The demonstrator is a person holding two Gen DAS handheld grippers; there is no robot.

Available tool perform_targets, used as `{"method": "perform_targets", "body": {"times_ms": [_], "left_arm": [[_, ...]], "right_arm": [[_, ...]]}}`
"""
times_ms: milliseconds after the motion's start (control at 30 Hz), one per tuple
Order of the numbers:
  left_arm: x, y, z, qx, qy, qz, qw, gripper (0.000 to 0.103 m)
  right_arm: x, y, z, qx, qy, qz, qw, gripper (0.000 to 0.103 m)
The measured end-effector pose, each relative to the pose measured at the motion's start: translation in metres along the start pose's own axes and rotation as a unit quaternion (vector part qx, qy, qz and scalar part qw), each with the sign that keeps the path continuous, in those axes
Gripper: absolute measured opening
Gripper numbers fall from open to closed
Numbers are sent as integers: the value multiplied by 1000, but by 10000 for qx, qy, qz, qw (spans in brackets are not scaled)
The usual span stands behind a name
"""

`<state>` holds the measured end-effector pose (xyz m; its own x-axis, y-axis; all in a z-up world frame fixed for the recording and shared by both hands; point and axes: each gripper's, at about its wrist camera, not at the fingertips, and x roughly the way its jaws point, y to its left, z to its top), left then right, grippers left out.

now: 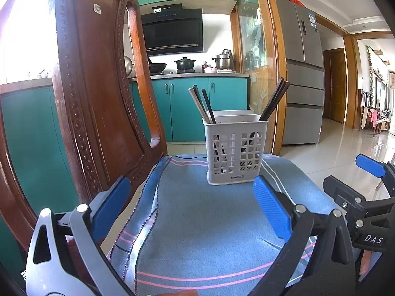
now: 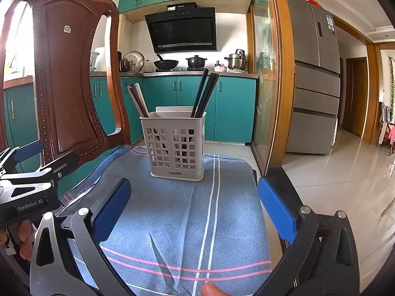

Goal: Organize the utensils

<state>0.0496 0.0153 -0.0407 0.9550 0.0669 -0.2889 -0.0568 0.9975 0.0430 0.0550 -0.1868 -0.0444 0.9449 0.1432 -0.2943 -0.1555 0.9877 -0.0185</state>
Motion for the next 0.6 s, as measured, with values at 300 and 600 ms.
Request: {"method": "perform_targets", "body": {"times_ms": [300,600], "left_arm": [[-1,-1,-1,23,-12,6,10000,99],[-1,3,-1,-20,-43,22,10000,99]], "right_arm": [[0,0,0,-9,7,-4,10000,100],[1,-2,-1,-96,45,-9,9999,100]]}}
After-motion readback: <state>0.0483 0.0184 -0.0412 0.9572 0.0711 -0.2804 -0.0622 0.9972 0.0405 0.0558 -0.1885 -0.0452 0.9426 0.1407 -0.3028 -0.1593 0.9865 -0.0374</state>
